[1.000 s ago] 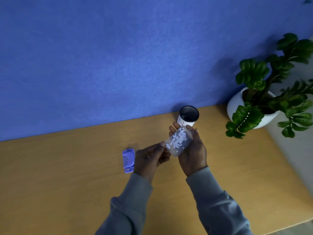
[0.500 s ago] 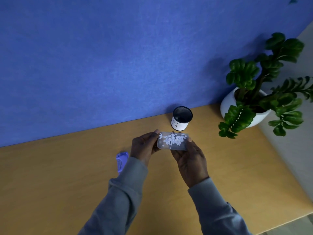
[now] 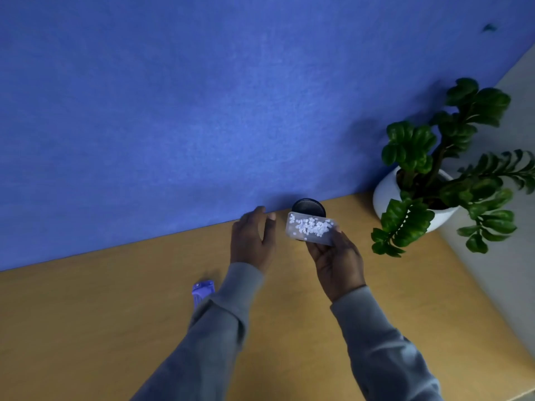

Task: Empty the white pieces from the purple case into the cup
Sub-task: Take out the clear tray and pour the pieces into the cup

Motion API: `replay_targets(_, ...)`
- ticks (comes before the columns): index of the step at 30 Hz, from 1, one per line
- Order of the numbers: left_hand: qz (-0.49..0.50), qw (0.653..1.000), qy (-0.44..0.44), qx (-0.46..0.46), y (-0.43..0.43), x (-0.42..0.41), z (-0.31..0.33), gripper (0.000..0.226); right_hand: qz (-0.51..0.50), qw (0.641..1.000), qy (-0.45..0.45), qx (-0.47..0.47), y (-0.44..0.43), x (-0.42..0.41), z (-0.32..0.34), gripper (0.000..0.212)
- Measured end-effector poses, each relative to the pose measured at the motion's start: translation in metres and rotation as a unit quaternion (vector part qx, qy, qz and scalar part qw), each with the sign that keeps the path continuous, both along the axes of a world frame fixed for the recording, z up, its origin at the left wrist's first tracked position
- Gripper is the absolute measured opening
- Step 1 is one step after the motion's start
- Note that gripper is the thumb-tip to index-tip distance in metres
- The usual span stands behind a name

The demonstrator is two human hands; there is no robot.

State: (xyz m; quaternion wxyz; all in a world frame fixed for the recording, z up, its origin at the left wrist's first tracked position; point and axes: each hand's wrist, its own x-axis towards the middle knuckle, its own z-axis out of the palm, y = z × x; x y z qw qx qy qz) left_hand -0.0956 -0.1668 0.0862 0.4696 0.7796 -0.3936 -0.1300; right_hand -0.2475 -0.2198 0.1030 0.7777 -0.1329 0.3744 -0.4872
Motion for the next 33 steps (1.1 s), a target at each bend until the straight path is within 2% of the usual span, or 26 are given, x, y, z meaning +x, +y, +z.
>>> replay_targets(3,-0.007,0.986,-0.16,0.052,-0.006,0.009,-0.019,0.044,-0.015,0.999,0.031,0.003,-0.021,0.004,0.0,0.039)
replay_targets(6,-0.043,0.96,-0.229,0.155,-0.007,0.01,-0.048,0.056,-0.011,0.997,0.072,0.006,-0.037,0.006,-0.004,0.039)
replay_targets(10,-0.068,0.943,-0.224,0.236,-0.008,0.007,-0.082,0.064,-0.02,0.993,0.115,0.013,-0.052,0.008,-0.008,0.033)
replay_targets(16,-0.065,0.933,-0.221,0.276,0.0,0.001,-0.121,0.063,-0.041,0.979,0.199,0.019,-0.066,0.009,-0.02,0.032)
replay_targets(23,-0.074,0.923,-0.2,0.321,0.01,0.007,-0.153,0.069,-0.017,0.937,0.344,-0.064,-0.081,0.016,-0.039,0.032)
replay_targets(25,-0.081,0.917,-0.209,0.329,0.012,0.008,-0.159,0.069,-0.014,0.895,0.43,-0.117,-0.085,0.018,-0.045,0.032)
replay_targets(27,-0.081,0.916,-0.213,0.33,0.012,0.009,-0.161,0.068,-0.016,0.831,0.524,-0.184,-0.088,0.022,-0.048,0.03)
replay_targets(30,-0.083,0.913,-0.223,0.332,0.013,0.009,-0.163,0.067,0.004,0.7,0.647,-0.303,-0.094,0.03,-0.049,0.026)
replay_targets(33,-0.08,0.915,-0.224,0.326,0.013,0.01,-0.164,0.066,0.097,0.558,0.706,-0.426,-0.095,0.04,-0.048,0.03)
